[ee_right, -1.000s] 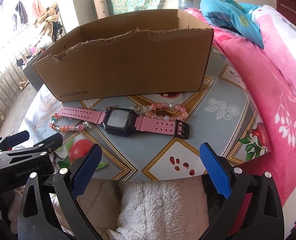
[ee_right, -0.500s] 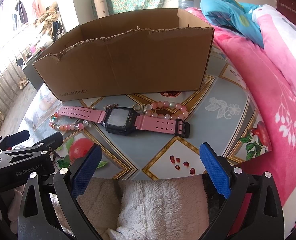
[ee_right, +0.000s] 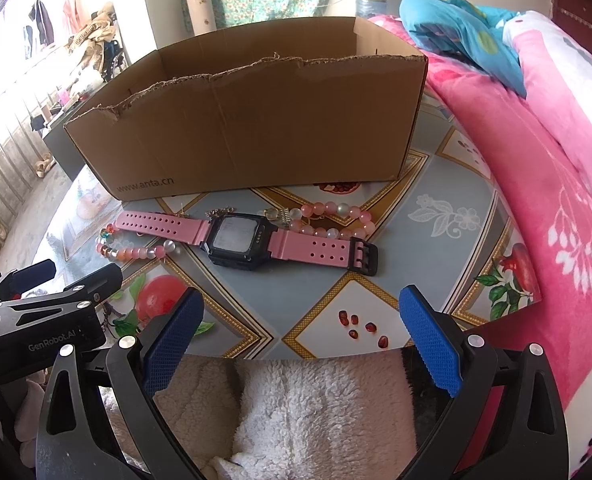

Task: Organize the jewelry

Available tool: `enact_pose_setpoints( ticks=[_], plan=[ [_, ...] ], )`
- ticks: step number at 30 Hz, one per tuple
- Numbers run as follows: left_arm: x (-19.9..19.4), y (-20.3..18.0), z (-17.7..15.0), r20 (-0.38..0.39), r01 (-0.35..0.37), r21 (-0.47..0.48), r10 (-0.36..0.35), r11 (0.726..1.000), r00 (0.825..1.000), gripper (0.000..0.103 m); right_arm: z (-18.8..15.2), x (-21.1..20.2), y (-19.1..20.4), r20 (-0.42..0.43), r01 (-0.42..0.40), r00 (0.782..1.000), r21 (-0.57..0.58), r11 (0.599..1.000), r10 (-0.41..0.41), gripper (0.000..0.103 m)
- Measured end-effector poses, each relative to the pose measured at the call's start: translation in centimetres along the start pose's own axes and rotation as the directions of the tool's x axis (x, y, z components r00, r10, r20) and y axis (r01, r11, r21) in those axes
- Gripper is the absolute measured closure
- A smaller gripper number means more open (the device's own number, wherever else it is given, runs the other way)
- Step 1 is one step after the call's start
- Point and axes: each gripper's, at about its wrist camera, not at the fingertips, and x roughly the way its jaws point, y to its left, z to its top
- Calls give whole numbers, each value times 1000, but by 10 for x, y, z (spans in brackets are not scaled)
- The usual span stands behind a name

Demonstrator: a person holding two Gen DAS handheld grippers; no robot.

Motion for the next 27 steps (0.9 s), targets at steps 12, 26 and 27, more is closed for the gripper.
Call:
enact_pose_setpoints(
  ticks=[12,26,27],
  plan=[
    [2,1,-1,11,-2,4,2,1000,1000,4,-1,-1,-3,5,9,1000,6,1000,-9,9],
    [-8,4,1,230,101,107,-124,989,965,4,9,-12,8,172,-32,983,-169,985,62,21],
    [-9,2,1,246,97,127,-126,987,961,4,11,-10,11,173,-44,982,-199,979,79,26]
  ],
)
